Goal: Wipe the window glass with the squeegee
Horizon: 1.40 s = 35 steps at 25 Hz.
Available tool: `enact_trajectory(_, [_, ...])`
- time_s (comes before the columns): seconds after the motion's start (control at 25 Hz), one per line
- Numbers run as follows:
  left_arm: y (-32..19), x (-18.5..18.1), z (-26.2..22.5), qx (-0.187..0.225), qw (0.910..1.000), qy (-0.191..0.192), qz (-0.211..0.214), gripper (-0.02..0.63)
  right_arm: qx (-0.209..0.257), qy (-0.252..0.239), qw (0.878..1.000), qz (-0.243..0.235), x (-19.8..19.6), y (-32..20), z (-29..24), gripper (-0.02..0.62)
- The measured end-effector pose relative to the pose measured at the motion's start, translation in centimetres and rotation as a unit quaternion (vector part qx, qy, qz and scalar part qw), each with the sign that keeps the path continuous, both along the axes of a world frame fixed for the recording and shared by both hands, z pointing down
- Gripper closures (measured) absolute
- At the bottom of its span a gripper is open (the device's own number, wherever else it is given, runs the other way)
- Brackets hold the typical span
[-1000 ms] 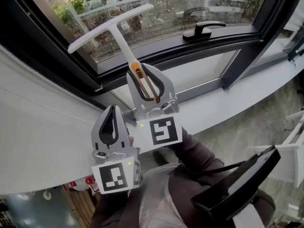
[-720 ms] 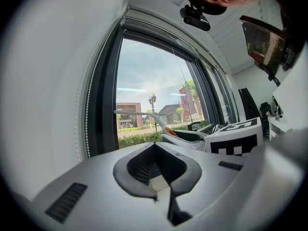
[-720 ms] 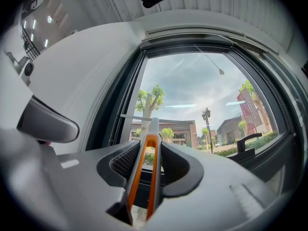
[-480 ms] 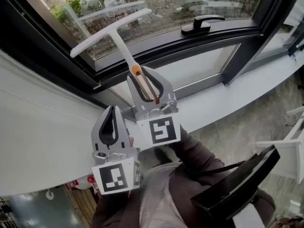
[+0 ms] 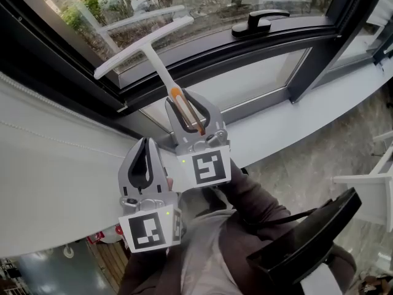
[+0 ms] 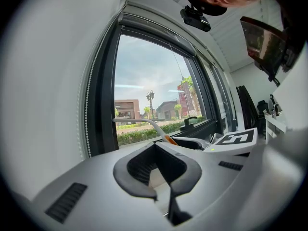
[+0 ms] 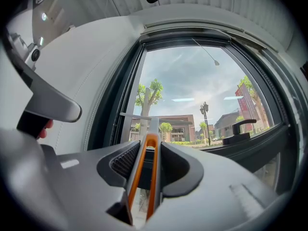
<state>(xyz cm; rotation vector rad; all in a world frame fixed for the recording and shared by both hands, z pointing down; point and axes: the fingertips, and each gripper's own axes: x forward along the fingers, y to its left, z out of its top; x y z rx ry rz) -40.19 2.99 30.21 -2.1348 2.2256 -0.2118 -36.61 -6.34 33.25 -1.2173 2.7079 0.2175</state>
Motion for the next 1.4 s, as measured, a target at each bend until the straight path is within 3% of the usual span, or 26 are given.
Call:
enact_trajectory(0.8, [0.7, 1.1, 2.1, -0.028, 0.9995, -0.011, 0.013, 0.604, -0.054, 0.019, 0.998, 0.005, 0.2, 0.5, 5.6, 0.465])
enact_trajectory(1.28, [0.5, 2.1, 2.4, -0.034, 0.9991, -0.014, 0.020, 0.604, -0.051, 0.033, 0.998, 0.001, 0.5, 0.7, 6.2, 0.463])
enact_trajectory(1.4, [0.3, 2.6, 2.4, -0.039, 0.9983, -0.020, 0.039, 0.604, -0.048, 0.034, 0.998, 0.008, 0.6, 0.5, 6.2, 0.465])
